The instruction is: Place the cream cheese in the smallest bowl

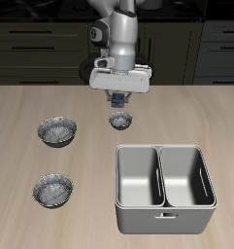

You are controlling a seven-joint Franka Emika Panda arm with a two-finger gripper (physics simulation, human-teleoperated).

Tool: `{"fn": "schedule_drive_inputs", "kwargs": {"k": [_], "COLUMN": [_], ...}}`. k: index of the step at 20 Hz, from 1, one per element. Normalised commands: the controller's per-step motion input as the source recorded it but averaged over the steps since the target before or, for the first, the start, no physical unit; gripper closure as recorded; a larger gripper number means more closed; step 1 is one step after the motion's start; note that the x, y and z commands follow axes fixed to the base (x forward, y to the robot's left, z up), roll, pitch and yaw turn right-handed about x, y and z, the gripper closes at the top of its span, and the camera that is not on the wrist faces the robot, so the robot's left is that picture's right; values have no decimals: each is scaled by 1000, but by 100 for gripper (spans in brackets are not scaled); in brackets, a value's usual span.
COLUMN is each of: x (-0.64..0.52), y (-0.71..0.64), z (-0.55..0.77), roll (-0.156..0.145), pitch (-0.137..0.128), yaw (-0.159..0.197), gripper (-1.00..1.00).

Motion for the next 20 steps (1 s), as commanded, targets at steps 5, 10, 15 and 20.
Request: {"fn": "schedule_drive_inputs", "kwargs": {"k": [5, 10, 15, 20], "x": [-58, 8, 78, 123], "y": [-122, -44, -15, -25], "z": [46, -32, -38, -29], "roll": [25, 0, -7, -9], "pitch": [-8, -4, -17, -8], "yaw": [7, 12, 0, 2], "gripper": [100, 100, 100, 100]}}
